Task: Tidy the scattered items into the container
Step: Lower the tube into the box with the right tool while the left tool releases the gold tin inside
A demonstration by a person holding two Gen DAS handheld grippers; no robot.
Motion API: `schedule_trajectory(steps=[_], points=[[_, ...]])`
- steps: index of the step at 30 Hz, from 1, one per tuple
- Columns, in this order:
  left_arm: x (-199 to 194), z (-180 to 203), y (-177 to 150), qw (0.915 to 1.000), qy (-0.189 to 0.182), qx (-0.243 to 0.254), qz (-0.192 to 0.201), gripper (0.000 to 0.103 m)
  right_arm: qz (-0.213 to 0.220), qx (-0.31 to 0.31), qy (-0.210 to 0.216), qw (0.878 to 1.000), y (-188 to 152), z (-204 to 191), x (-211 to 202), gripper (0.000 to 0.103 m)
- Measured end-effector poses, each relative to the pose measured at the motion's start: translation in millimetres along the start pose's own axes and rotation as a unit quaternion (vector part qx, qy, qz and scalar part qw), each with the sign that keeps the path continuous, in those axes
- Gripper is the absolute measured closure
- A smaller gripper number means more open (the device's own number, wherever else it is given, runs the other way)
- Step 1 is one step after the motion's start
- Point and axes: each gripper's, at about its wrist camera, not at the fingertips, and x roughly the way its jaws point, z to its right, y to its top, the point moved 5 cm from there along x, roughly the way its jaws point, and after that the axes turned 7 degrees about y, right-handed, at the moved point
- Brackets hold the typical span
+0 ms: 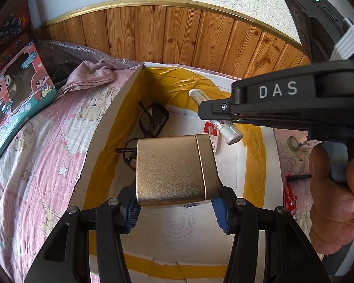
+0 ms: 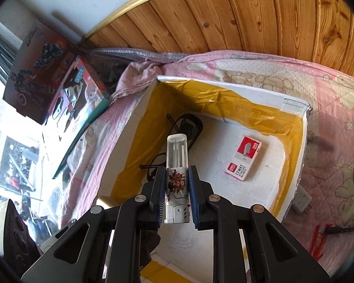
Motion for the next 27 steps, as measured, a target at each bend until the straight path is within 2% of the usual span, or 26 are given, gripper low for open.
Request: schedule_trajectory(steps=[13, 23, 27], points=[[10, -4, 2, 0.9999, 0.001, 0.001, -0.014, 0.049, -0.026, 0.013, -0.026, 0.999, 15, 6, 21, 0.084], [10, -5, 7, 0.9999, 0.003, -0.004, -0.016, 0.049, -0.026, 0.009, -0.047, 0.999, 24, 10, 26, 0.083], [12, -3, 7, 0.9998, 0.008, 0.001, -0.018, 0.049, -0.016, 0.001, -0.055, 0.998, 27, 11, 20, 0.077]])
